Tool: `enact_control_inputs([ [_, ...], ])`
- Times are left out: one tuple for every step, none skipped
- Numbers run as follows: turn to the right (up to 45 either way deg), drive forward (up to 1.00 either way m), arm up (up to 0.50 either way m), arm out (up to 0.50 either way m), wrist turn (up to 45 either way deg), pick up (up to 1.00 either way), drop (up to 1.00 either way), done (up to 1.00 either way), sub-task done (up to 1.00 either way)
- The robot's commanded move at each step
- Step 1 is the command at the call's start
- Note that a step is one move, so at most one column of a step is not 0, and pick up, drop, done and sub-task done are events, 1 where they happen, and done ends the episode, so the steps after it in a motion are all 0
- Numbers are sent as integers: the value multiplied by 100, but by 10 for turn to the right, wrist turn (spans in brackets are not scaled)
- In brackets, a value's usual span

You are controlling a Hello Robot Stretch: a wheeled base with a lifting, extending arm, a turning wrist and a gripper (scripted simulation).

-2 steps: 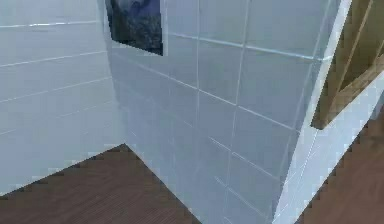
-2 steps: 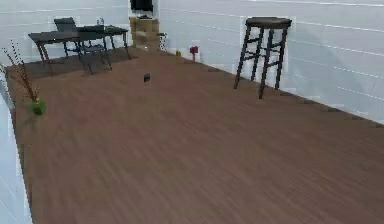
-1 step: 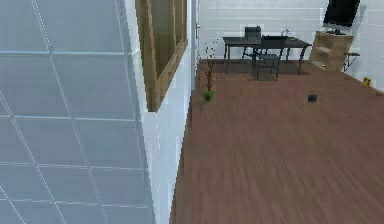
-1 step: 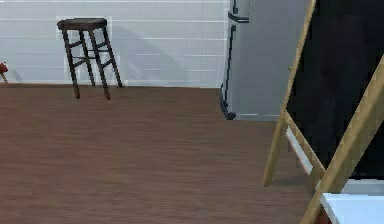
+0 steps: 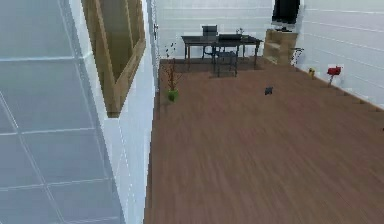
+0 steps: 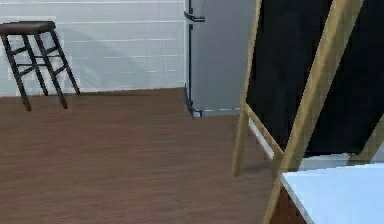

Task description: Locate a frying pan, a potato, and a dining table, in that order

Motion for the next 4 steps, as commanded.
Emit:
enact_control_inputs([
  [0,10,0,0,0,0,0,0,0],
  [450,0,0,0,0,0,0,0,0],
  [450,0,0,0,0,0,0,0,0],
  [450,0,0,0,0,0,0,0,0],
])
